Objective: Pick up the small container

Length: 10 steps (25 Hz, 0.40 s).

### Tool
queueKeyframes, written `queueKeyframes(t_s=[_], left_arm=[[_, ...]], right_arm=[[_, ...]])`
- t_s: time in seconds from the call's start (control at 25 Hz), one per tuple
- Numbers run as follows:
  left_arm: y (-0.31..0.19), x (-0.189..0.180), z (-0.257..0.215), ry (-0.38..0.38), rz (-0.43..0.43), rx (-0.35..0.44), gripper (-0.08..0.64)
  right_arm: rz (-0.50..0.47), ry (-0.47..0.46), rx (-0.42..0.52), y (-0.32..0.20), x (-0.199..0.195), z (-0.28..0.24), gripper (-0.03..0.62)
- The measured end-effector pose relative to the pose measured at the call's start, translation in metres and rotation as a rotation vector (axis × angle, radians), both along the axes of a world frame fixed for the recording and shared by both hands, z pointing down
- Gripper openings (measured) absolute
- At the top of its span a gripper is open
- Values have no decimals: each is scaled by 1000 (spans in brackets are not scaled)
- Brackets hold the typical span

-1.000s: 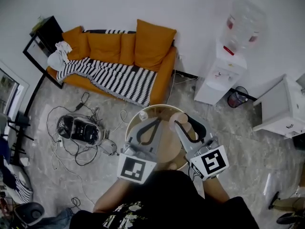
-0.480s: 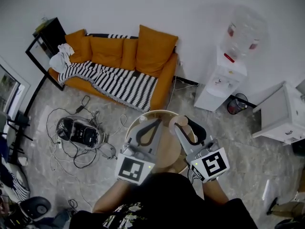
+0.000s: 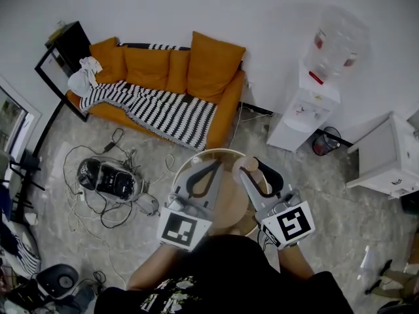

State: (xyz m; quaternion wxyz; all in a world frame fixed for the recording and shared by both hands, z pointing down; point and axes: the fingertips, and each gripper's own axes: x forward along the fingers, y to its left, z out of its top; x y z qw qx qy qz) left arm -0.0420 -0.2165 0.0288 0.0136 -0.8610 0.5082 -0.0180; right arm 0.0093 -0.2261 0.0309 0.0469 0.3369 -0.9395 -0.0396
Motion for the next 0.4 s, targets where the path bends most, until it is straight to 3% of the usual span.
queueKeyframes(t_s=[0.4], left_arm=[[-3,4,-1,-5,4,4,6]], right_arm=[[3,9,5,-4,4,-2,127]])
